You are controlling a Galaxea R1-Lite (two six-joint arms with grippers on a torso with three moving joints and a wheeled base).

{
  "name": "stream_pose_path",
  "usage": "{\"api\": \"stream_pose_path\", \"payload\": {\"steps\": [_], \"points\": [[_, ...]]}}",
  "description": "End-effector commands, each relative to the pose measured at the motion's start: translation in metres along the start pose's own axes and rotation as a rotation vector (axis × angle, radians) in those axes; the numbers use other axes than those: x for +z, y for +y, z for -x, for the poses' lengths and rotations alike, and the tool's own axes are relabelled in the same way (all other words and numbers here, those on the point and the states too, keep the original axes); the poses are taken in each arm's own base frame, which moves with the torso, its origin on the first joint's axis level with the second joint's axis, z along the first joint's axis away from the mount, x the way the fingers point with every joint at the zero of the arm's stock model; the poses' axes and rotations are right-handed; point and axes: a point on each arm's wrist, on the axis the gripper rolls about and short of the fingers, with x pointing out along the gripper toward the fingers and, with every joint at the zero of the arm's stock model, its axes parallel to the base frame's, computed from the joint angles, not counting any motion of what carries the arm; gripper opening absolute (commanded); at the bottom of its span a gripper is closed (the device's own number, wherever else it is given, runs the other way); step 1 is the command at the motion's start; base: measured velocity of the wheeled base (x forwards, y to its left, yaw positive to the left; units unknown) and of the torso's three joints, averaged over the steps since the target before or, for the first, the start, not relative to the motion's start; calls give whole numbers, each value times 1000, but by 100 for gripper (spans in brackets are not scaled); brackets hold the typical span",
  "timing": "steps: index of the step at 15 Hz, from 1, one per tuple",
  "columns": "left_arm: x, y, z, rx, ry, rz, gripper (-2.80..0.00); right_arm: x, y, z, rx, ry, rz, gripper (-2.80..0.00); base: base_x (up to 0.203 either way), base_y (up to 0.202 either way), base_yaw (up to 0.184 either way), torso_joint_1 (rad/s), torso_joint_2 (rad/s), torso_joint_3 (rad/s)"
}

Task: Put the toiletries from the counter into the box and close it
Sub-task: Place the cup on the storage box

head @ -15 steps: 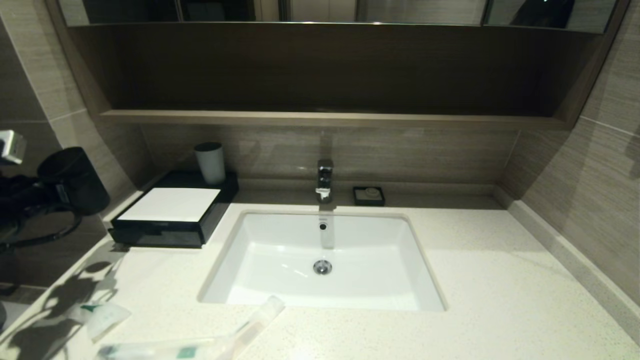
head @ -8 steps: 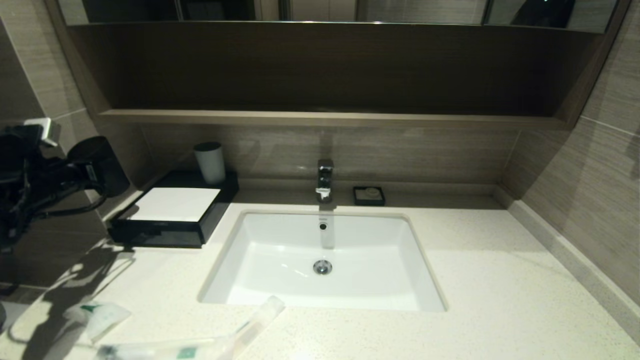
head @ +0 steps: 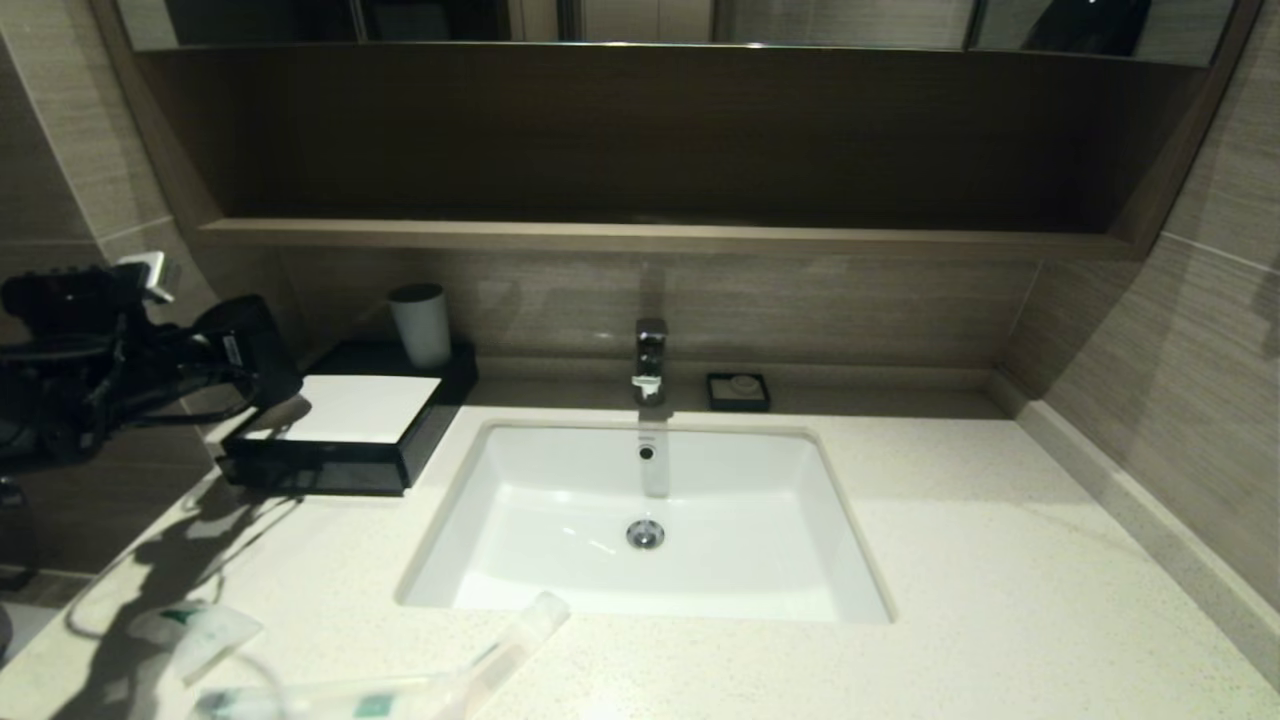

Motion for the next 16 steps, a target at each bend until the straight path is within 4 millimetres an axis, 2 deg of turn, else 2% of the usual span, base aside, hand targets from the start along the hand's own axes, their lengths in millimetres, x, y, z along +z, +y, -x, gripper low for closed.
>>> {"api": "stream_pose_path", "payload": {"steps": [1, 3, 8, 11, 15, 16], "points": [[-6, -1, -5, -10, 13, 2, -280, 0, 0, 0, 0, -2, 0, -280, 0, 0, 0, 0, 0, 0], [-11, -2, -10, -16, 26, 5, -280, 0, 0, 0, 0, -1, 0, -280, 0, 0, 0, 0, 0, 0], [-8, 1, -29, -17, -1, 0, -280, 0, 0, 0, 0, -3, 0, -280, 0, 0, 0, 0, 0, 0], [-11, -10, -43, -41, 1, -8, -280, 0, 0, 0, 0, -2, 0, -280, 0, 0, 0, 0, 0, 0], [-10, -13, -62, -47, -26, -17, -280, 0, 0, 0, 0, -1, 0, -280, 0, 0, 0, 0, 0, 0], [-15, -18, -68, -44, -18, -19, -280, 0, 0, 0, 0, 0, 0, -280, 0, 0, 0, 0, 0, 0]]}}
